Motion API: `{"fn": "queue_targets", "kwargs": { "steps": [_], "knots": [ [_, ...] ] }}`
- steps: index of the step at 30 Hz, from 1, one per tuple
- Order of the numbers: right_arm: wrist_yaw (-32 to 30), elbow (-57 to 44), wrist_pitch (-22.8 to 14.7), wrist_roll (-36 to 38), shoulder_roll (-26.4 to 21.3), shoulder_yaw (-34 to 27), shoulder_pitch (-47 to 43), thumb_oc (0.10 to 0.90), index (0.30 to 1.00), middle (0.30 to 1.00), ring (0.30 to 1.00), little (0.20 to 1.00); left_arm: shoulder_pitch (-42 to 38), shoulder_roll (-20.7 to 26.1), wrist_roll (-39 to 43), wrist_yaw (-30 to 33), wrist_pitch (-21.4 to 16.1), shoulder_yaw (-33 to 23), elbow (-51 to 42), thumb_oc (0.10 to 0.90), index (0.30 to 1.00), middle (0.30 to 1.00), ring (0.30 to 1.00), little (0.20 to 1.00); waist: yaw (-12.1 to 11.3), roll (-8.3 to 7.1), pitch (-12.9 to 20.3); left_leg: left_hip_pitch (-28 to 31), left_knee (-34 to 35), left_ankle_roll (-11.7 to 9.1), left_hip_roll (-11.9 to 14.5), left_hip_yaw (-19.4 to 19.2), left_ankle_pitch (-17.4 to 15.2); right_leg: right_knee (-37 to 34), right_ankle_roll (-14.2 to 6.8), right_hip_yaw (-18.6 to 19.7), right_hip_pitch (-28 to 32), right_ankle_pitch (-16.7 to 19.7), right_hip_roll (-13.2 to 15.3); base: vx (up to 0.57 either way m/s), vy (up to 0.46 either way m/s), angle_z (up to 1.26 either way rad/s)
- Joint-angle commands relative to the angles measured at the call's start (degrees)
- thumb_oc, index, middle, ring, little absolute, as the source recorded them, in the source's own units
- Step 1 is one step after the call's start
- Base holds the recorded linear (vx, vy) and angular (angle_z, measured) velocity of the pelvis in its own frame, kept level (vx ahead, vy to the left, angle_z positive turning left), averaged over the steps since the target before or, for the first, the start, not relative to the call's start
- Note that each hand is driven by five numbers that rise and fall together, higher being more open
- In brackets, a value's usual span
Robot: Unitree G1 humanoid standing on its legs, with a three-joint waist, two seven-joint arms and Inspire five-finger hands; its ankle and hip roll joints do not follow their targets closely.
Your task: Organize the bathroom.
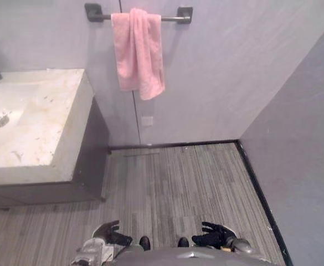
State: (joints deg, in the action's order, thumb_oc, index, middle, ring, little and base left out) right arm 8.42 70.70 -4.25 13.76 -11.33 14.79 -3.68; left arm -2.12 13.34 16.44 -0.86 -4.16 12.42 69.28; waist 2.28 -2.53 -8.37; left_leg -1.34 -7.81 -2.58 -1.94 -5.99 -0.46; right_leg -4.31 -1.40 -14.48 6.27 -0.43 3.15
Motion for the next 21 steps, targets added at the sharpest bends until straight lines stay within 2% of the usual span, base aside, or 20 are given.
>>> {"fn": "queue_targets", "kwargs": {
  "steps": [1,3,4,5,7,8,9,10,11,13,15,18,19,20,21],
  "knots": [
    [0.7,-2.9,-1.0,-0.5,-3.1,1.5,-0.1,0.8,0.9,0.9,0.9,0.9,-0.2,-1.3,4.4,-0.4,-1.7,0.9,-0.3,0.8,0.9,0.9,0.9,0.9,-0.3,-0.43,-1.0,-8.1,-21.3,-0.2,4.3,-5.5,-1.3,4.8,-0.5,0.9,-0.3,-3.7,-0.6,0.09,-0.11,0.22],
    [1.0,-3.0,-1.1,-1.3,-3.4,1.5,-0.1,0.8,0.9,0.9,0.9,0.9,0.0,-1.3,5.2,-0.1,-1.9,-0.1,-0.6,0.8,0.9,0.9,0.9,0.9,-0.6,-0.29,-1.4,-9.6,-22.2,0.0,4.9,-6.2,-0.9,5.0,-0.5,0.9,0.0,-4.1,-0.9,0.12,-0.059,-0.04],
    [1.3,-2.9,-1.2,-1.2,-3.4,1.4,0.0,0.8,0.9,0.9,0.9,0.9,0.3,-1.3,5.3,-0.2,-2.3,-0.8,-0.7,0.8,0.9,0.9,0.9,0.9,-1.0,0.0,-1.7,-10.1,-20.2,0.0,5.3,-7.1,-0.1,4.9,-0.7,1.1,0.6,-4.4,-1.4,0.19,-0.021,-0.22],
    [1.4,-2.8,-1.4,-1.0,-3.2,1.3,0.0,0.8,0.9,0.9,0.9,0.9,0.8,-1.4,4.6,-0.1,-2.7,-1.1,-0.8,0.8,0.9,0.9,0.9,0.9,-1.4,0.56,-1.9,-10.3,-17.1,-0.2,5.4,-7.9,1.3,4.9,-0.9,1.2,1.3,-4.7,-2.2,0.31,0.005,-0.2],
    [1.2,-2.3,-2.1,-0.3,-2.4,1.3,0.0,0.8,0.9,0.9,0.9,0.9,1.8,-1.9,3.3,0.9,-3.5,-1.0,-0.7,0.8,0.9,0.9,0.9,0.9,-1.9,2.24,-2.0,-9.4,-5.3,-1.0,6.6,-10.8,4.9,4.4,-1.4,1.5,2.9,-5.4,-4.2,0.3,0.047,-0.08],
    [1.2,-2.2,-2.3,-0.3,-2.3,1.3,0.1,0.8,0.9,0.9,0.9,0.9,2.0,-2.0,3.3,1.0,-3.6,-0.9,-0.6,0.8,0.9,0.9,0.9,0.9,-2.0,2.6,-1.9,-9.3,-2.8,-1.4,6.7,-11.3,5.9,4.2,-1.6,1.5,3.4,-5.6,-4.6,0.29,0.061,-0.01],
    [1.1,-2.1,-2.8,-0.8,-2.1,1.3,0.5,0.8,0.9,0.9,0.9,0.9,2.5,-2.2,3.6,1.2,-3.8,-0.6,-0.4,0.8,0.9,0.9,0.9,0.9,-2.2,3.47,-1.9,-9.3,2.3,-2.4,7.4,-12.5,8.8,3.8,-1.9,1.5,4.6,-6.0,-5.4,0.3,0.056,0.09],
    [1.2,-1.9,-3.3,-1.0,-2.1,1.2,1.0,0.8,0.9,0.9,0.9,0.9,2.8,-2.2,3.5,1.1,-4.0,-0.5,-0.3,0.8,0.9,0.9,0.9,0.9,-2.3,4.03,-1.9,-9.4,5.6,-3.3,8.3,-13.7,11.2,3.4,-2.0,1.4,5.7,-6.3,-5.8,0.28,0.046,0.13],
    [1.3,-1.9,-3.4,-0.9,-2.1,1.1,1.1,0.8,0.9,0.9,0.9,0.9,2.9,-2.2,3.4,1.0,-3.9,-0.4,-0.3,0.8,0.9,0.9,0.9,0.9,-2.4,4.12,-1.9,-9.3,6.2,-3.5,8.4,-13.9,11.7,3.3,-2.0,1.4,5.9,-6.3,-5.9,0.29,0.041,0.11],
    [1.5,-1.7,-4.9,-0.4,-2.4,0.6,2.5,0.8,0.9,0.9,0.9,0.9,3.9,-2.5,2.7,0.6,-4.6,-0.1,0.5,0.8,0.9,0.9,0.9,0.9,-2.5,4.94,-2.4,-10.7,9.8,-5.3,10.4,-16.0,15.0,4.1,-2.3,-0.5,7.8,-7.9,-5.8,0.42,0.039,0.0],
    [1.5,-1.4,-5.2,-0.4,-2.3,0.7,2.4,0.8,0.9,0.9,0.9,0.9,4.4,-2.6,2.7,0.5,-4.9,-0.8,0.8,0.8,0.9,0.9,0.9,0.9,-2.6,5.37,-2.4,-10.4,8.3,-5.1,10.7,-16.4,14.8,5.9,-2.0,-0.7,7.3,-8.7,-6.0,0.37,0.065,-0.15],
    [1.0,-1.0,-4.9,-0.8,-1.7,0.7,2.0,0.8,0.9,0.9,0.9,0.9,4.9,-2.5,4.1,0.5,-4.4,-2.0,0.8,0.8,0.9,0.9,0.9,0.9,-3.1,5.77,-2.4,-10.4,6.7,-4.4,9.6,-14.0,14.6,9.2,-1.7,2.0,7.8,-11.1,-6.3,0.37,0.098,-0.59],
    [1.0,-0.9,-4.7,-0.5,-1.6,0.6,2.1,0.8,0.9,0.9,0.9,0.9,5.0,-2.3,4.1,0.2,-4.1,-2.5,0.7,0.8,0.9,0.9,0.9,0.9,-3.3,5.75,-2.1,-10.0,7.1,-3.9,9.1,-13.2,14.0,10.0,-2.0,3.0,8.3,-12.0,-6.2,0.42,0.118,-0.47],
    [1.1,-0.6,-5.2,-0.1,-1.4,0.2,2.0,0.8,0.9,0.9,0.9,0.9,5.3,-2.0,3.6,-0.4,-4.0,-3.1,0.8,0.8,0.9,0.9,0.9,0.9,-3.4,5.4,-1.3,-8.7,8.4,-2.5,7.8,-12.4,11.4,12.5,-3.2,4.1,8.6,-12.2,-5.5,0.37,0.103,-0.33],
    [1.1,-0.5,-5.6,0.0,-1.4,0.0,2.0,0.8,0.9,0.9,0.9,0.9,5.4,-1.9,3.3,-0.4,-3.9,-3.2,0.8,0.8,0.9,0.9,0.9,0.9,-3.5,5.15,-1.0,-8.0,9.0,-1.9,7.1,-12.2,10.4,13.2,-3.8,4.4,8.6,-11.6,-5.1,0.35,0.104,-0.33]
  ]
}}
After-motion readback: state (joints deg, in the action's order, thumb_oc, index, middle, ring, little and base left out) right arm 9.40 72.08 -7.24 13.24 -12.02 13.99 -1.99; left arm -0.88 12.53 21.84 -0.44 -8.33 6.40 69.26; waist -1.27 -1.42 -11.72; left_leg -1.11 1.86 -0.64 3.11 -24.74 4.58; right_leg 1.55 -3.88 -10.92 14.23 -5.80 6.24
